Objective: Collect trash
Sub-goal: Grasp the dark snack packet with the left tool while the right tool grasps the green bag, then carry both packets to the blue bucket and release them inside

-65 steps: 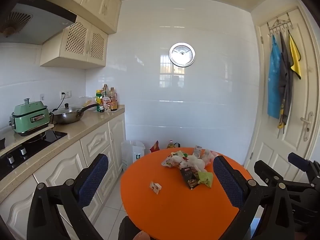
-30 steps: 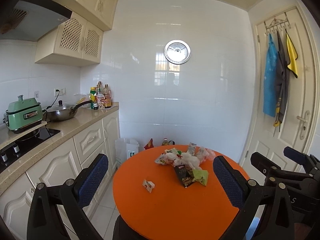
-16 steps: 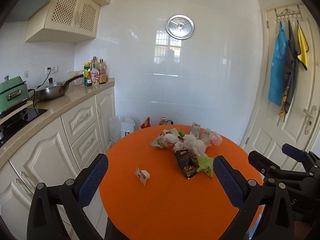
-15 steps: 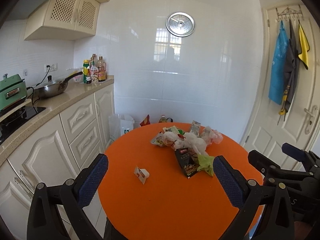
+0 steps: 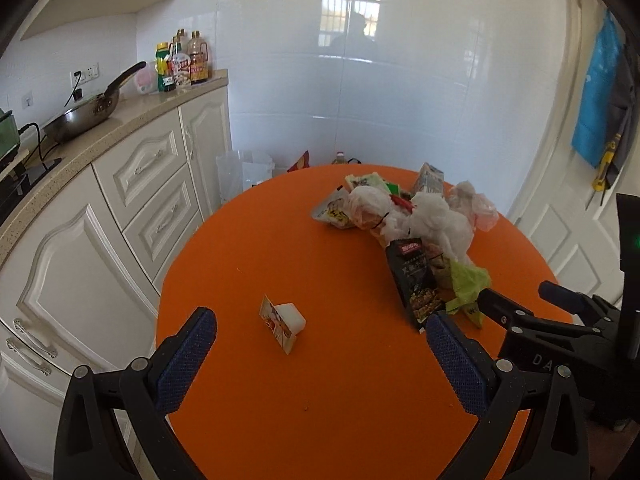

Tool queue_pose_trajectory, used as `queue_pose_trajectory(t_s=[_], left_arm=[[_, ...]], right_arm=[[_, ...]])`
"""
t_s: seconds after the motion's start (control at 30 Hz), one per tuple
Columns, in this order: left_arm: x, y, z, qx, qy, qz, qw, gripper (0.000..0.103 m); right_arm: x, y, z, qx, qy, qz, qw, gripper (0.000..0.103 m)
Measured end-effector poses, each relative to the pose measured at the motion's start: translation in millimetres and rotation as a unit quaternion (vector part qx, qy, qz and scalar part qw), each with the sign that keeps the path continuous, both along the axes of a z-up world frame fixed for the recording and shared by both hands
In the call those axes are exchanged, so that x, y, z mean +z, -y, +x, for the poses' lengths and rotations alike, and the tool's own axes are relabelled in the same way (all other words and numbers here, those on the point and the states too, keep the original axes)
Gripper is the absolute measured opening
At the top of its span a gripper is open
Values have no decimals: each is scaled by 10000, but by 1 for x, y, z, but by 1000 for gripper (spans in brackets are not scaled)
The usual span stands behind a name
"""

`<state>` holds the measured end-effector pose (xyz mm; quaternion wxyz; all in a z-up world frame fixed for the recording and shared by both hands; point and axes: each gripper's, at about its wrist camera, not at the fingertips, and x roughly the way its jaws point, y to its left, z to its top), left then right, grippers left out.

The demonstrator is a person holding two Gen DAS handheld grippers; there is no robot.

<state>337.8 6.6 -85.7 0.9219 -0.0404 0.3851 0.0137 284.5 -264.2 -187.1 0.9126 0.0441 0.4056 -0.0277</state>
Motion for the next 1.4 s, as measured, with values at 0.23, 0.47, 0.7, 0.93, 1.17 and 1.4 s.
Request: queue_pose_trajectory(t_s=[0.23, 0.47, 0.7, 0.93, 1.17, 1.4], left_arm=[[-7, 13, 71, -67, -264, -21, 9996, 102], [-21, 35, 125, -284, -434, -39, 9986, 102], [-52, 64, 165, -543, -596, -43, 9967, 102], [-92, 80, 211, -556, -977, -399, 9929, 81], [-106, 87, 227, -872, -869, -751, 9895, 18], [-115, 83, 221, -960, -765, -904, 9883, 4]], right_arm=[[-39, 7, 40, 139, -453, 242, 9986, 69], [-46, 24, 36, 327, -404, 472, 9975, 45], [-38, 54, 13, 119, -250, 598, 9978, 41], [-30, 77, 2, -111, -184, 735, 9971, 41], [-28, 85, -4, -126, -152, 828, 9964, 41], [-26, 80, -13, 48, -109, 925, 9956, 41]])
